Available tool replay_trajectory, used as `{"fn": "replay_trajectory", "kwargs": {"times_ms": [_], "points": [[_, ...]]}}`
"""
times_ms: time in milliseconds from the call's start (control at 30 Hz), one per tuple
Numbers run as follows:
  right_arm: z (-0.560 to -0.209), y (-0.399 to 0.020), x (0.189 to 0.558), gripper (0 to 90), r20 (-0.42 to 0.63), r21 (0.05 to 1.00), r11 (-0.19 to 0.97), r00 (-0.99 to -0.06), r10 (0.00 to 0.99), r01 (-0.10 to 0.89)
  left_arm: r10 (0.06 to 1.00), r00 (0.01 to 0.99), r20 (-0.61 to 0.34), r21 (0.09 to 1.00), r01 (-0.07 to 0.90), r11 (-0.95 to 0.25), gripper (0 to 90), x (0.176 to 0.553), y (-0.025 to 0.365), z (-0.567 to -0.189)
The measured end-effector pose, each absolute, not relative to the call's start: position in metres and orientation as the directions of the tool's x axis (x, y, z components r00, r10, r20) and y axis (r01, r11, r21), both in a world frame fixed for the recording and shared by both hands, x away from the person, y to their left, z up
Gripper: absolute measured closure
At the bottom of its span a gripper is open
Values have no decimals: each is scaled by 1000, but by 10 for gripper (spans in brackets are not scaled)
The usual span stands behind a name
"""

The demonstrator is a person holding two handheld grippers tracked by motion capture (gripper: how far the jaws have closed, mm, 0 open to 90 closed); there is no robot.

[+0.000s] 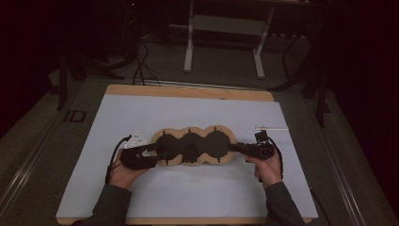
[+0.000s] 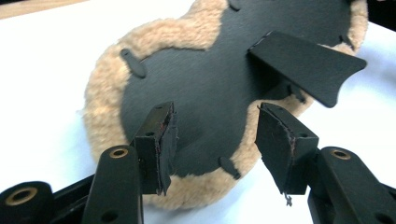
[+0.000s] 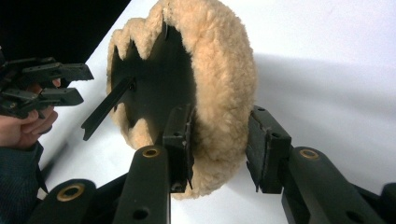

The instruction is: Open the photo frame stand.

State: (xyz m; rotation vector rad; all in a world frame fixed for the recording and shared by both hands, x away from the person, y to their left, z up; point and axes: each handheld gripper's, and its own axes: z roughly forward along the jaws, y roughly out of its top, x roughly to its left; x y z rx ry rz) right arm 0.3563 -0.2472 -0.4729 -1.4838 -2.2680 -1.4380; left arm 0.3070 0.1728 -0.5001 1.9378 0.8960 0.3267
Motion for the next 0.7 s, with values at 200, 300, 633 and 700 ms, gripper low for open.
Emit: {"fn": "replay_trajectory", "kwargs": {"times_ms": [200, 300, 633, 700], "points": [[-472, -247, 355, 636, 489, 665, 110, -542, 683, 739, 724, 672, -155, 833, 483, -269, 476, 310, 183, -502], [-472, -246, 355, 636, 484, 669, 113, -546, 684, 734, 730, 663, -165, 830, 494, -261, 471, 312, 186, -504], [-472, -246, 351, 638, 446, 698, 139, -577, 684, 703, 772, 607, -187, 812, 538, -227, 383, 323, 195, -513], [-471, -245, 351, 638, 436, 705, 145, -585, 684, 695, 775, 605, -180, 813, 535, -229, 380, 324, 196, -514]]}}
